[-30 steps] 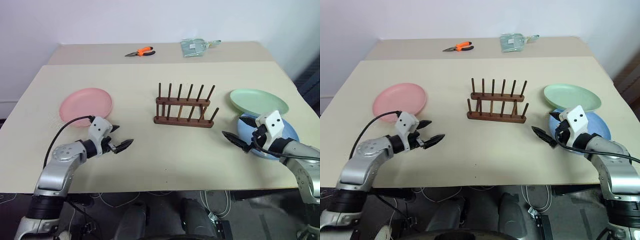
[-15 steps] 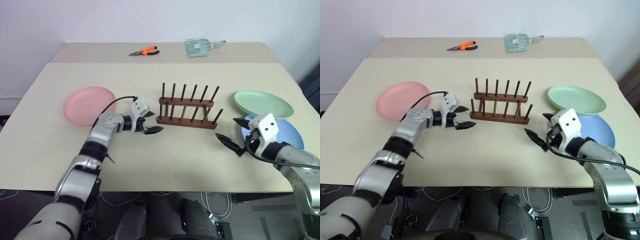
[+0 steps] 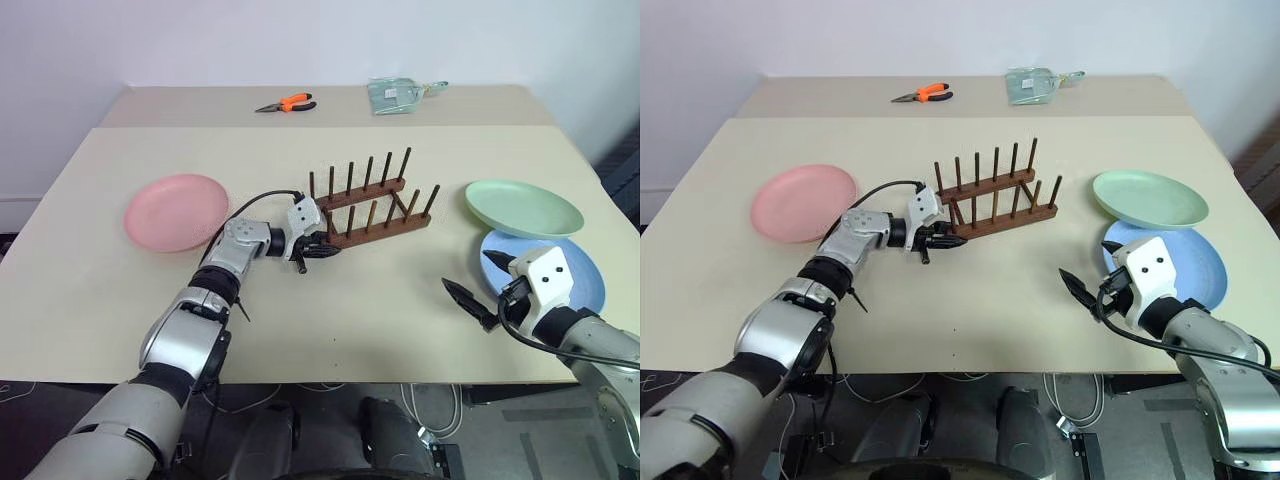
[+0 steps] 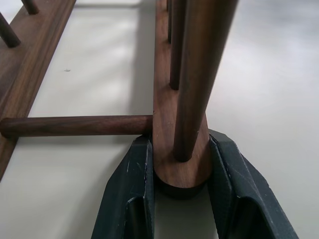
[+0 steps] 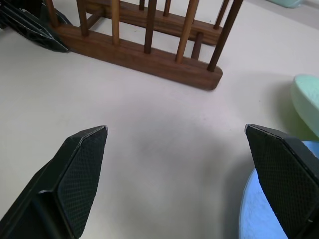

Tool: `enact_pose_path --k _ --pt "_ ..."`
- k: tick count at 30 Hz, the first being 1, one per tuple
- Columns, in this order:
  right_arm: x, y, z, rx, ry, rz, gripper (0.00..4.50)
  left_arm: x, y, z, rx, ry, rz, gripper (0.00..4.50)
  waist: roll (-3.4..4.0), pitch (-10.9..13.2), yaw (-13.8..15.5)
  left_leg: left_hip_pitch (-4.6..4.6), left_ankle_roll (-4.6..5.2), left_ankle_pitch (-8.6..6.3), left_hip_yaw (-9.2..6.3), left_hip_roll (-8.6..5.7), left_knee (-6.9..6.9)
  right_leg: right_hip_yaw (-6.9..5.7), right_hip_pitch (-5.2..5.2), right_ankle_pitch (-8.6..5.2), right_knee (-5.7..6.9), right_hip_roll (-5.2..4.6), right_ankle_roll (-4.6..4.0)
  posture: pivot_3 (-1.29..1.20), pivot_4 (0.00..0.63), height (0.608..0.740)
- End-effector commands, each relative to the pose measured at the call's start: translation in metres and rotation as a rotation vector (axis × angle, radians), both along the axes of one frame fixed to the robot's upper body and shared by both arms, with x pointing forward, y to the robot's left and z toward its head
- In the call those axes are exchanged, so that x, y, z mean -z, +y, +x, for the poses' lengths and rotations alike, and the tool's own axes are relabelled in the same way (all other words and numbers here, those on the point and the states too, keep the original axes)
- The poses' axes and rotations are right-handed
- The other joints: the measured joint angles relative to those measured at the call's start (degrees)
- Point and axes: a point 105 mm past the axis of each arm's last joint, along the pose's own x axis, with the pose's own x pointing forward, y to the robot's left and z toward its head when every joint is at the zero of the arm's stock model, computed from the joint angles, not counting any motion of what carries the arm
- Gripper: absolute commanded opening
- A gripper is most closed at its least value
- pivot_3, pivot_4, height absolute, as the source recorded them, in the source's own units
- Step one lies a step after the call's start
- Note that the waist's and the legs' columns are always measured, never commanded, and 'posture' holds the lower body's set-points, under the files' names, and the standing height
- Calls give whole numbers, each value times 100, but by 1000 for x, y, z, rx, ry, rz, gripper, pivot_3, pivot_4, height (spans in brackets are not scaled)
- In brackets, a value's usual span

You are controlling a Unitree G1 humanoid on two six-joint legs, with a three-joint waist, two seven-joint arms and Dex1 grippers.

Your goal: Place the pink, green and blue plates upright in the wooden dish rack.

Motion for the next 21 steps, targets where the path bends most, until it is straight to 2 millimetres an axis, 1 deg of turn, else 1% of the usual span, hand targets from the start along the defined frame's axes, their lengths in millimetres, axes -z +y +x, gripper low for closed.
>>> enact_pose_path --k 1,6,9,11,12,14,15,16,17,18,19,20,21 --pt "-11 1 -6 -59 2 -39 4500 0 3 -21 126 -31 23 841 0 0 -5 1 0 0 1 0 -1 1 0 0 0 0 -1 0 150 740" --pt "-7 -2 -16 -117 74 -45 4500 -7 14 -55 234 -24 34 841 1 0 -7 -1 0 0 -2 4 -2 2 -1 12 2 1 -22 0 150 740" --pt "1 -4 -20 -134 113 -60 4500 -6 22 -63 231 1 60 841 1 0 1 0 0 0 -1 5 1 2 0 11 2 1 -23 0 150 740" --pt "7 -4 -21 -140 136 -64 4500 -3 28 -63 196 17 70 841 1 0 9 0 0 0 -2 5 2 1 1 -2 3 1 -6 0 150 740" --pt "9 -4 -22 -145 146 -69 4500 0 33 -61 167 20 86 1848 1 0 7 0 0 0 -2 5 2 1 1 -2 2 1 -6 0 150 740" --pt "15 -3 -24 -161 173 -81 3987 9 48 -57 91 25 143 2659 1 0 5 0 0 0 -2 5 2 1 1 -2 2 1 -6 0 150 740" --pt "17 -2 -26 -170 184 -87 3687 11 54 -56 64 31 157 3133 1 0 0 1 0 0 -2 5 2 2 1 -2 3 1 -6 0 150 740" --pt "19 -1 -27 -182 194 -93 3131 11 59 -56 38 46 156 3708 2 -1 -6 2 0 0 -2 6 1 1 1 -1 4 2 -6 0 150 740" --pt "21 0 -29 -192 203 -99 2666 11 63 -58 23 68 150 4177 4 -2 -12 5 0 0 -1 7 -1 1 1 -2 6 2 -5 0 150 740" --pt "25 3 -29 -205 212 -100 2086 9 71 -63 -1 96 132 3976 5 -4 -28 7 0 0 -1 8 -3 1 0 -2 7 2 -5 0 150 740" --pt "29 7 -30 -217 220 -99 1609 7 78 -69 -16 127 117 3962 6 -5 -59 7 0 0 0 9 -4 1 -1 -2 7 4 -5 0 150 740" --pt "32 10 -29 -226 225 -97 1094 5 82 -76 -19 151 107 3698 5 -6 -91 9 0 -1 1 12 -6 2 -1 -3 8 5 -5 0 150 740" --pt "37 16 -27 -235 225 -88 533 3 83 -89 -12 188 85 3212 5 -6 -144 9 0 -1 0 14 -8 1 -1 -3 9 5 -5 0 150 740"
